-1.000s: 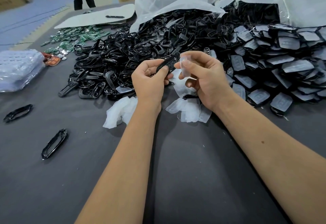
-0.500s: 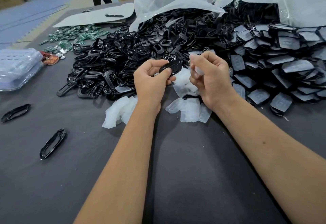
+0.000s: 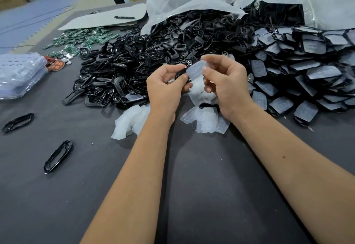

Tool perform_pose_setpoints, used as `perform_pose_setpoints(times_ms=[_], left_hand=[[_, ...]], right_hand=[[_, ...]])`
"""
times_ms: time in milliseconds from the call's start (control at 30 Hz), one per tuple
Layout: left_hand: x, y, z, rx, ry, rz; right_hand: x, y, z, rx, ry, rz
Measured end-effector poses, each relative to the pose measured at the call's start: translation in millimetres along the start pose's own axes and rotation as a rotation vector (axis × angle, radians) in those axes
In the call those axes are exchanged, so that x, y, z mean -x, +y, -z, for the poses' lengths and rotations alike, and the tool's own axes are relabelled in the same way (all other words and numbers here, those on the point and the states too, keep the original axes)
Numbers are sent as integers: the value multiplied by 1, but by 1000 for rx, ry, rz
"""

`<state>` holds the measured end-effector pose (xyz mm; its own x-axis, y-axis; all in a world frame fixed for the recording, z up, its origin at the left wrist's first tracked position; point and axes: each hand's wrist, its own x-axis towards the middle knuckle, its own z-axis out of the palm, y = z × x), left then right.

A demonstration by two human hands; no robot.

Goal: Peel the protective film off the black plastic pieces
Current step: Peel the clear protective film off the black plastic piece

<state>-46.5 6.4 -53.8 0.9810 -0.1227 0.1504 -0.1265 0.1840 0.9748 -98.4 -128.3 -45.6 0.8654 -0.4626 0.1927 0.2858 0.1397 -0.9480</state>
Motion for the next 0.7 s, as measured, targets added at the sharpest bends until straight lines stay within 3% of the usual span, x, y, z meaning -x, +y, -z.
perform_pose_setpoints(times_ms=[433,700], left_hand=[[0,7,-3,179,-14,119],[3,8,-5,153,-32,93]], right_hand=[[4,0,0,164,-4,73],[4,6,-3,420,56,155]])
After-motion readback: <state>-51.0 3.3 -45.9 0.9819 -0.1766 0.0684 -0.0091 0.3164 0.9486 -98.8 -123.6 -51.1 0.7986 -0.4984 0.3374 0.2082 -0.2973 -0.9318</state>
